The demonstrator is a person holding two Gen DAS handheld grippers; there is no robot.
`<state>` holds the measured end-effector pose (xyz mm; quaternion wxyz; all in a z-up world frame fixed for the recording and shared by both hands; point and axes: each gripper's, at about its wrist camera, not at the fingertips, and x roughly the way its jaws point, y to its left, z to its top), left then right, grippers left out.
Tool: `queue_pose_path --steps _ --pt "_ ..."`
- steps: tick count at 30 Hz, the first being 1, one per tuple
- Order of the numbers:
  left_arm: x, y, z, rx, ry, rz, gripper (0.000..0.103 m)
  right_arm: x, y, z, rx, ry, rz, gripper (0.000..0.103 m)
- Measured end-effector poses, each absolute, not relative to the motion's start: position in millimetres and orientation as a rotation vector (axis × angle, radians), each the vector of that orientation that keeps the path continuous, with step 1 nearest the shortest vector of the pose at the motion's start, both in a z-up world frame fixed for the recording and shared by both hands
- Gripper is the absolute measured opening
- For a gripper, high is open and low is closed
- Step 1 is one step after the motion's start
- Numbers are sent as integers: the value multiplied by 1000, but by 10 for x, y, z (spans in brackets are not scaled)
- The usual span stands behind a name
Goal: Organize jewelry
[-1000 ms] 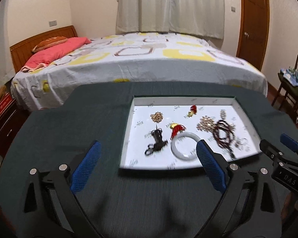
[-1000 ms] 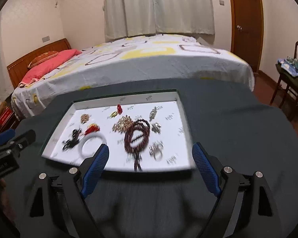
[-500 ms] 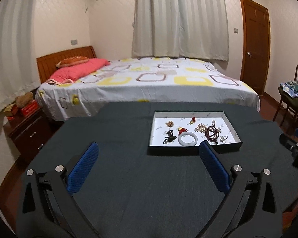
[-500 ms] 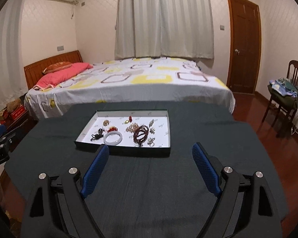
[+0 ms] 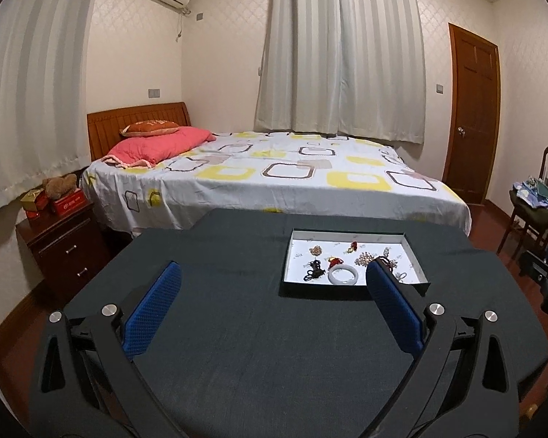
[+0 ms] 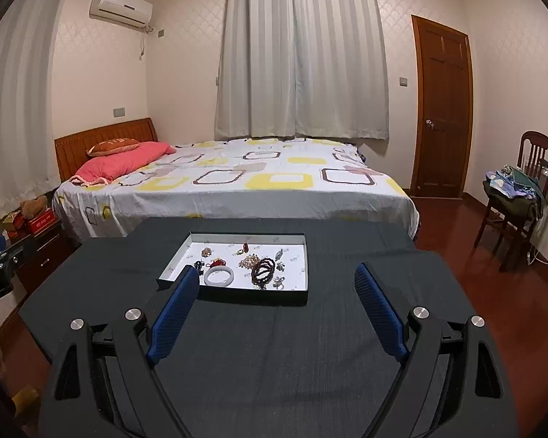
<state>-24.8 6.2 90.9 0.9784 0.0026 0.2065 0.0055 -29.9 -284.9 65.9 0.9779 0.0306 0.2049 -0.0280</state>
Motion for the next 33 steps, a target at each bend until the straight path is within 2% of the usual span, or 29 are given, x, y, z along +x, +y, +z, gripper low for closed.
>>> queue_pose_path --steps 33 --pt "-235 87 868 -18 439 2 99 -349 -2771 700 74 395 -49 84"
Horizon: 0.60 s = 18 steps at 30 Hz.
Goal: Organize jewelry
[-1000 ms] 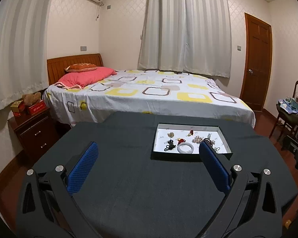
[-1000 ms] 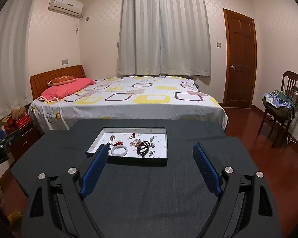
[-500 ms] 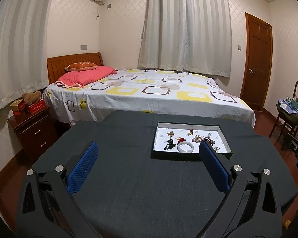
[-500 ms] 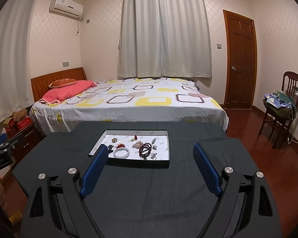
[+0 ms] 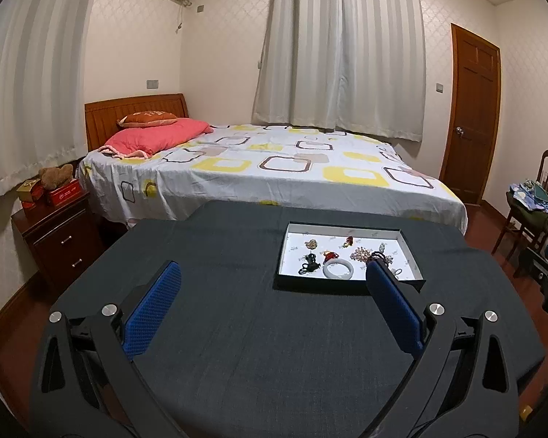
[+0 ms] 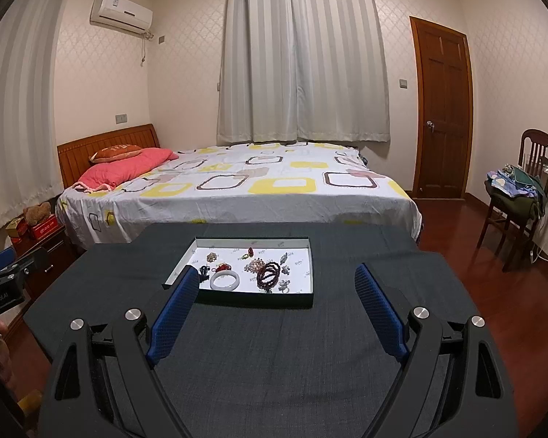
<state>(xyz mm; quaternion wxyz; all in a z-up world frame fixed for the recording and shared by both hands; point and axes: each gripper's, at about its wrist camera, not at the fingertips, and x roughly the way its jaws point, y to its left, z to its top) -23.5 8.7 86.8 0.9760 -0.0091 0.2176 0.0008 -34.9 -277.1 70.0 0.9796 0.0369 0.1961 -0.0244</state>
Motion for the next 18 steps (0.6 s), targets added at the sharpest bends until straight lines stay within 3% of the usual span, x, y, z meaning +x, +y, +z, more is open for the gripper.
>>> queue_pose_path --steps 18 --pt "-192 141 852 -8 446 11 99 -347 -2777 701 74 397 -48 84"
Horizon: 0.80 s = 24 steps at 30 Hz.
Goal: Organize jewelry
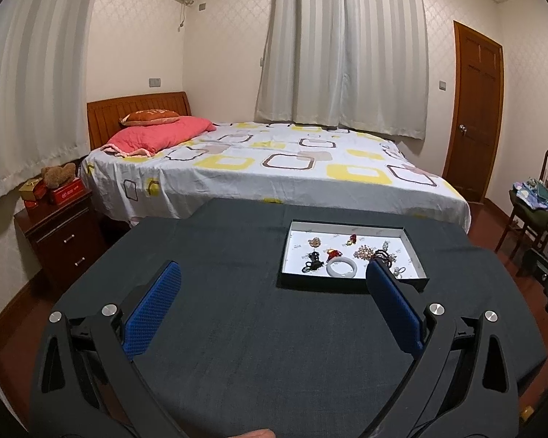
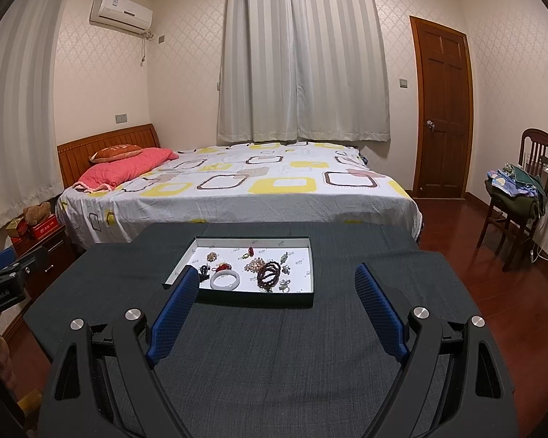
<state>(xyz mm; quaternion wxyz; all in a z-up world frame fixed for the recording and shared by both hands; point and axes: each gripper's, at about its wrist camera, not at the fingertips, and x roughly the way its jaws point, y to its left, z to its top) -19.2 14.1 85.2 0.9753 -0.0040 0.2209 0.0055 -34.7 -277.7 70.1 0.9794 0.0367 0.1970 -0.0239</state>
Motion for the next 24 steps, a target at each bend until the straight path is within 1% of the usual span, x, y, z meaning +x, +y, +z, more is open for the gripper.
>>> queue_pose_path --steps 19,24 --pt "-192 130 776 -14 462 -4 99 -347 -2727 652 75 405 -48 84" --pt "-227 111 784 -9 441 -45 99 -356 -2721 646 76 403 -49 84"
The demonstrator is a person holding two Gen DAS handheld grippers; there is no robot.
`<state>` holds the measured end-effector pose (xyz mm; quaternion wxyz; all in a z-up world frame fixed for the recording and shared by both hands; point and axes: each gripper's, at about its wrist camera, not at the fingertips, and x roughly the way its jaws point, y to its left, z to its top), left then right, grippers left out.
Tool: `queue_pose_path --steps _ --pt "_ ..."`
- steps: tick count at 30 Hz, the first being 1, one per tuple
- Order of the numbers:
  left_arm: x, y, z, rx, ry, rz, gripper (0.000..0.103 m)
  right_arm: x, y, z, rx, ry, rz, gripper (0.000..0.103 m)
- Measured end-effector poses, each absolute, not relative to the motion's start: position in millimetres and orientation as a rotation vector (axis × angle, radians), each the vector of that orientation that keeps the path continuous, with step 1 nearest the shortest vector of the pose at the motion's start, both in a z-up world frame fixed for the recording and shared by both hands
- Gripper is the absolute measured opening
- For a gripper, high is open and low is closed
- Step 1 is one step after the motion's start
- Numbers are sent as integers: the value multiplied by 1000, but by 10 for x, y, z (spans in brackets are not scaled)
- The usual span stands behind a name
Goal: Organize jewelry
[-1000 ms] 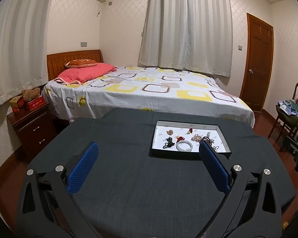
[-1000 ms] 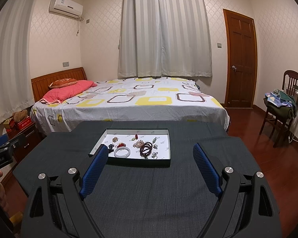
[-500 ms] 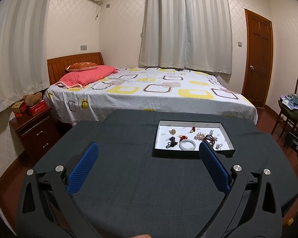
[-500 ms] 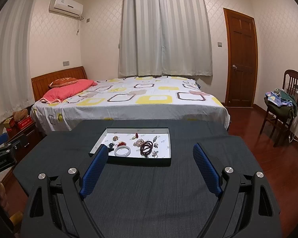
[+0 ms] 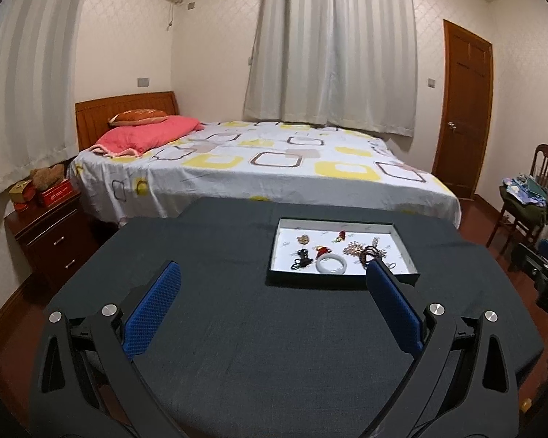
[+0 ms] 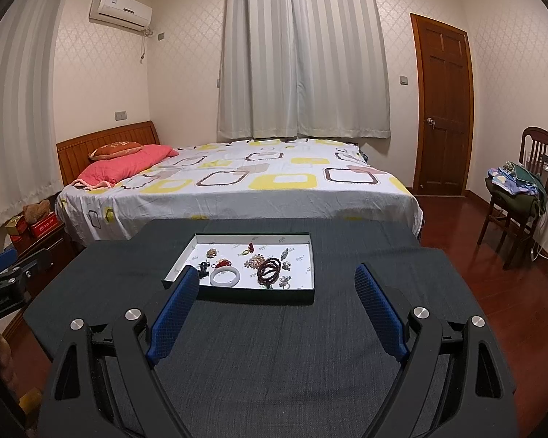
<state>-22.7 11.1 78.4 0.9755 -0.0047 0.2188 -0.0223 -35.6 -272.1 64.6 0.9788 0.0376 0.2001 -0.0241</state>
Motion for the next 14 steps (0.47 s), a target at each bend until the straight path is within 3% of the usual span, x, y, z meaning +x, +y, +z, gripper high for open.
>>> queue_pose_path --steps 14 --pt "-152 100 753 -30 454 -33 99 -332 -2723 592 81 415 -46 84"
